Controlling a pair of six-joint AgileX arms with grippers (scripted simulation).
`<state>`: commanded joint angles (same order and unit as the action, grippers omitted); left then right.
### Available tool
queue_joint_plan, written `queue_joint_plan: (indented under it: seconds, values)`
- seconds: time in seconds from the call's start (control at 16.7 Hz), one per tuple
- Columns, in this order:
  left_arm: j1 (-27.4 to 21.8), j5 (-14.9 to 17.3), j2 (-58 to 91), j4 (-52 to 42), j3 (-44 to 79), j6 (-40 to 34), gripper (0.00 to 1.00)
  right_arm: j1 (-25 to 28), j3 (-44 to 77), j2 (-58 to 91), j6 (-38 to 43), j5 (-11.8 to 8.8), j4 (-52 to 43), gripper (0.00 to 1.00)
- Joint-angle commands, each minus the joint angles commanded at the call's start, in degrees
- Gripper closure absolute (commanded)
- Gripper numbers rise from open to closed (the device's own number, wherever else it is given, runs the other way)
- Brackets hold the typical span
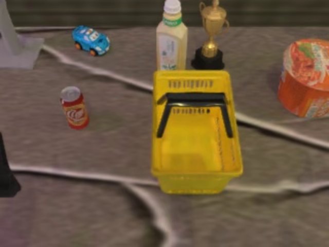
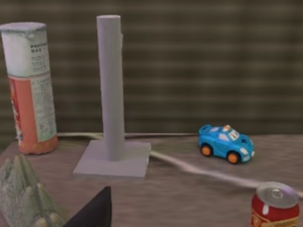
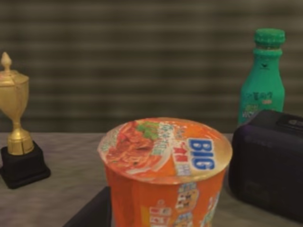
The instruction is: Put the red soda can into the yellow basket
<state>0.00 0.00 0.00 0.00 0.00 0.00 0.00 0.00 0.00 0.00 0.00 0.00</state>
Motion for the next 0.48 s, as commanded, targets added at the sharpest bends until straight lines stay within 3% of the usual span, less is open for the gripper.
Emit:
queue_joint_plan:
  seconds: [0.24,0.48]
  values:
    - [-0.31,0.11,1.73,-1.40,1.64,0.66,0.00,0.00,0.00,0.00,0.00,0.00,0.00,0.00]
    - [-1.55,0.28,12.35,-8.99,11.54,4.27,0.00,0.00,0.00,0.00,0.00,0.00,0.00,0.00]
